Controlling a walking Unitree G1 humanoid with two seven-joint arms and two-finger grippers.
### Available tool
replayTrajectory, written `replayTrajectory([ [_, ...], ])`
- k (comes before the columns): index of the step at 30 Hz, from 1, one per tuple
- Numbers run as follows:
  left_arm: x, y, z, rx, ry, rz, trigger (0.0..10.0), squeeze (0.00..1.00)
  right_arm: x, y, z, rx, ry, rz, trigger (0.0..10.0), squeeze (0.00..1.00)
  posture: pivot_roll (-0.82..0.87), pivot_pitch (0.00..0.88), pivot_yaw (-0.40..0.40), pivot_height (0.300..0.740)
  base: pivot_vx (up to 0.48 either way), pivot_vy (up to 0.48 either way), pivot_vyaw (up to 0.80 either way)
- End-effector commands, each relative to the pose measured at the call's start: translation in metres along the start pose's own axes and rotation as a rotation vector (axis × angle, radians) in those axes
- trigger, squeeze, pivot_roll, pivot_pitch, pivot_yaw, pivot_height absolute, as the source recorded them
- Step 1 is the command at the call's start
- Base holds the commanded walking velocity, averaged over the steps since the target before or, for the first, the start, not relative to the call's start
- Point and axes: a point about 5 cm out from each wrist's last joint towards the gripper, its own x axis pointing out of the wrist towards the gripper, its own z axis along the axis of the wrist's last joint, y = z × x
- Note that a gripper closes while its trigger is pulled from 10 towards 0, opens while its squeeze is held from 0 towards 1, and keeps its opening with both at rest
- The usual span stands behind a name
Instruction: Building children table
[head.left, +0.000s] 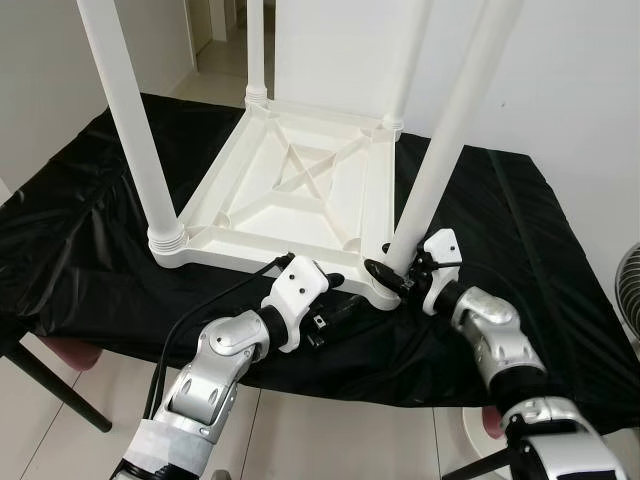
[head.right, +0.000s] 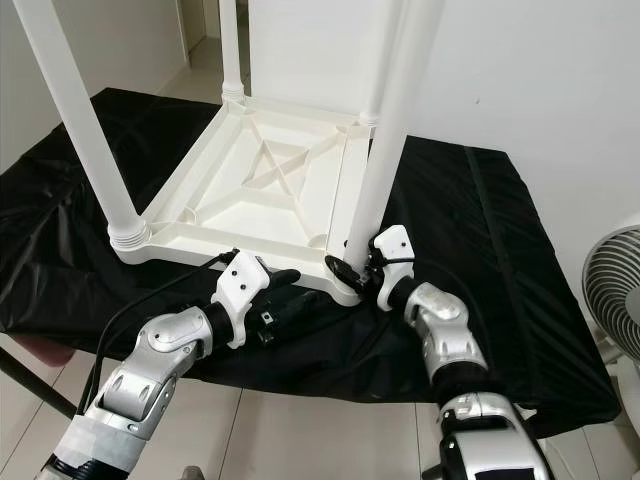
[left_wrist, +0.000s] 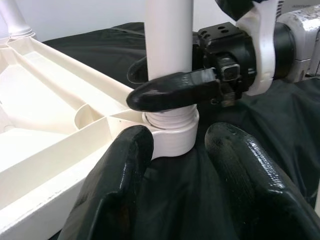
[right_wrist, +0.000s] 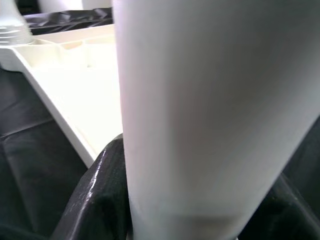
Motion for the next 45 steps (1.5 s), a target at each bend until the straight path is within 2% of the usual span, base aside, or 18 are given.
replayTrajectory([
  [1, 0.001, -0.003, -0.001, 0.001, -0.003, 0.018, 10.0, 0.00, -0.003, 0.009, -0.012, -0.010, 0.060, -0.046, 10.0, 0.00, 0.13, 0.001, -0.072, 0.740, 0.000, 0.000, 0.00],
  [7, 0.001, -0.005, -0.001, -0.003, -0.003, 0.013, 10.0, 0.00, -0.003, 0.023, -0.013, 0.023, 0.055, -0.137, 10.0, 0.00, 0.12, 0.003, -0.072, 0.740, 0.000, 0.000, 0.00],
  [10, 0.000, -0.005, -0.002, -0.004, -0.002, 0.011, 10.0, 0.00, -0.005, 0.017, -0.013, 0.081, 0.081, -0.391, 10.0, 0.00, 0.12, 0.005, -0.074, 0.740, 0.000, 0.000, 0.00],
  [11, 0.000, -0.005, -0.002, -0.004, -0.002, 0.011, 10.0, 0.00, -0.005, 0.017, -0.013, 0.081, 0.081, -0.391, 10.0, 0.00, 0.12, 0.005, -0.074, 0.740, 0.000, 0.000, 0.00],
  [12, 0.000, -0.006, -0.002, -0.006, -0.001, 0.010, 10.0, 0.00, -0.006, 0.017, -0.013, 0.095, 0.087, -0.496, 10.0, 0.00, 0.12, 0.006, -0.076, 0.740, 0.000, 0.000, 0.00],
  [13, 0.000, -0.006, -0.002, -0.006, -0.001, 0.010, 10.0, 0.00, -0.006, 0.017, -0.013, 0.095, 0.087, -0.496, 10.0, 0.00, 0.12, 0.006, -0.076, 0.740, 0.000, 0.000, 0.00],
  [16, 0.000, -0.008, -0.003, -0.012, -0.001, 0.008, 10.0, 0.00, -0.009, 0.032, -0.011, 0.121, 0.080, -0.723, 10.0, 0.00, 0.12, 0.007, -0.075, 0.740, 0.000, 0.000, 0.00],
  [18, 0.000, -0.009, -0.003, -0.013, -0.001, 0.008, 10.0, 0.00, -0.010, 0.038, -0.010, 0.129, 0.078, -0.753, 10.0, 0.00, 0.12, 0.007, -0.075, 0.740, 0.000, 0.000, 0.00],
  [22, 0.000, -0.009, -0.003, -0.015, 0.000, 0.003, 10.0, 0.00, -0.008, 0.045, -0.010, 0.139, 0.099, -0.727, 10.0, 0.00, 0.12, 0.010, -0.075, 0.740, 0.000, 0.000, 0.00],
  [32, 0.001, -0.009, -0.003, -0.017, -0.001, 0.008, 10.0, 0.00, -0.013, 0.036, -0.003, 0.140, 0.050, -0.722, 10.0, 0.00, 0.12, 0.020, -0.081, 0.740, 0.000, 0.000, 0.00],
  [33, 0.000, -0.009, -0.003, -0.018, -0.001, 0.009, 10.0, 0.00, -0.014, 0.034, -0.003, 0.140, 0.045, -0.715, 10.0, 0.34, 0.12, 0.020, -0.081, 0.740, 0.000, 0.000, 0.00],
  [35, 0.000, -0.009, -0.003, -0.018, 0.000, 0.011, 10.0, 0.00, -0.015, 0.033, -0.003, 0.140, 0.044, -0.710, 10.0, 0.34, 0.12, 0.020, -0.081, 0.740, 0.000, 0.000, 0.00],
  [36, 0.000, -0.009, -0.003, -0.019, -0.001, 0.013, 10.0, 0.00, -0.016, 0.031, -0.002, 0.155, 0.025, -0.684, 10.0, 1.00, 0.12, 0.023, -0.083, 0.740, 0.000, 0.000, 0.00],
  [40, 0.000, -0.009, -0.003, -0.020, -0.001, 0.015, 10.0, 0.00, -0.016, 0.028, 0.000, 0.172, -0.006, -0.641, 10.0, 1.00, 0.12, 0.026, -0.080, 0.740, 0.000, 0.000, 0.00],
  [42, 0.000, -0.009, -0.003, -0.020, 0.000, 0.017, 10.0, 0.00, -0.016, 0.020, 0.001, 0.162, -0.015, -0.518, 10.0, 1.00, 0.12, 0.035, -0.077, 0.740, 0.000, 0.000, 0.00],
  [43, 0.000, -0.008, -0.003, -0.021, 0.001, 0.018, 10.0, 0.00, -0.018, 0.014, 0.001, 0.127, 0.002, -0.470, 10.0, 0.09, 0.12, 0.035, -0.077, 0.740, 0.000, 0.000, 0.00],
  [44, -0.001, -0.008, -0.003, -0.021, 0.001, 0.018, 10.0, 0.00, -0.019, 0.010, 0.000, 0.111, 0.014, -0.429, 10.0, 0.00, 0.12, 0.035, -0.077, 0.740, 0.000, 0.000, 0.00],
  [45, -0.001, -0.008, -0.003, -0.021, 0.002, 0.019, 10.0, 0.00, -0.021, 0.005, 0.000, 0.095, 0.023, -0.380, 10.0, 0.00, 0.12, 0.038, -0.072, 0.740, 0.000, 0.000, 0.00],
])
